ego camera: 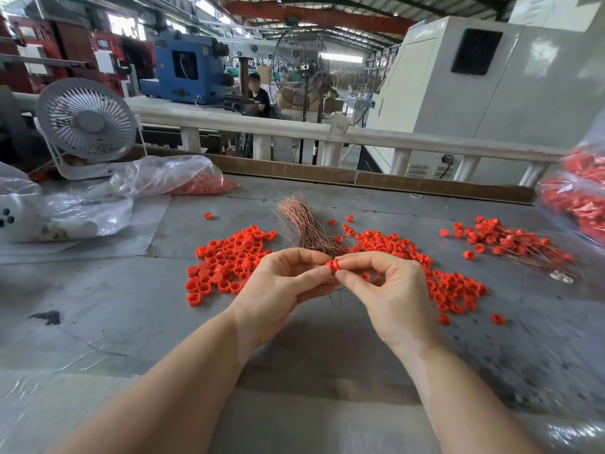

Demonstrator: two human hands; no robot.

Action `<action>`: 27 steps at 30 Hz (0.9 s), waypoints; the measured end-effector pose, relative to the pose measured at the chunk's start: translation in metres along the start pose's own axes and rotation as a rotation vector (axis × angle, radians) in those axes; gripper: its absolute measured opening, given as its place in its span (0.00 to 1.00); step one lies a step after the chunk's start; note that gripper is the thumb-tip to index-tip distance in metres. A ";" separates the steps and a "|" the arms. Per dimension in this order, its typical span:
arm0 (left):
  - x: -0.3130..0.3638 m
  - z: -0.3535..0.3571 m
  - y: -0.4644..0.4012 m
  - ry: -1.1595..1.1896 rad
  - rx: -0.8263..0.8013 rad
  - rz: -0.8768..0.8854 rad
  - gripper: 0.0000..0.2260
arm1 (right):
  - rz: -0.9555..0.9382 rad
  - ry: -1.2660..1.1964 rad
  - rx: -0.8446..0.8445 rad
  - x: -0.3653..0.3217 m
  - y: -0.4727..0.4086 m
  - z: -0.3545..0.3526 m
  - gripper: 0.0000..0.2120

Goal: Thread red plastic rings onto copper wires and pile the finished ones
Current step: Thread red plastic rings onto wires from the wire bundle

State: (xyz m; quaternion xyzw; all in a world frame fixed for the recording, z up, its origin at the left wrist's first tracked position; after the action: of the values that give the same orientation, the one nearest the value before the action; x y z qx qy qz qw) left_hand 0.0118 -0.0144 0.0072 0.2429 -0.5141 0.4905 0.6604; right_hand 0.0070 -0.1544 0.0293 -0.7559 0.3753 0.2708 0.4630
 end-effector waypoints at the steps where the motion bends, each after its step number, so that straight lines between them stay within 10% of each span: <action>1: 0.000 0.000 0.000 -0.018 0.003 0.004 0.11 | 0.001 -0.011 -0.001 0.000 0.000 0.000 0.15; 27: 0.002 -0.002 0.000 -0.108 0.011 0.044 0.09 | 0.015 -0.051 -0.004 0.003 -0.001 0.000 0.15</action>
State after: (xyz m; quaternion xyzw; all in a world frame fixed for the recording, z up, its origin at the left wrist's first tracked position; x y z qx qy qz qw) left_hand 0.0125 -0.0126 0.0082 0.2613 -0.5517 0.4939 0.6192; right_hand 0.0094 -0.1546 0.0276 -0.7470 0.3684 0.2941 0.4688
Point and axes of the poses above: each hand's wrist, its own y-axis away from the middle knuckle, its own z-axis out of the palm, x = y × z, the point moved 4 cm from there along -y, towards the middle knuckle, and after that the axes turned 15 degrees about -x, right-handed, at the moved point
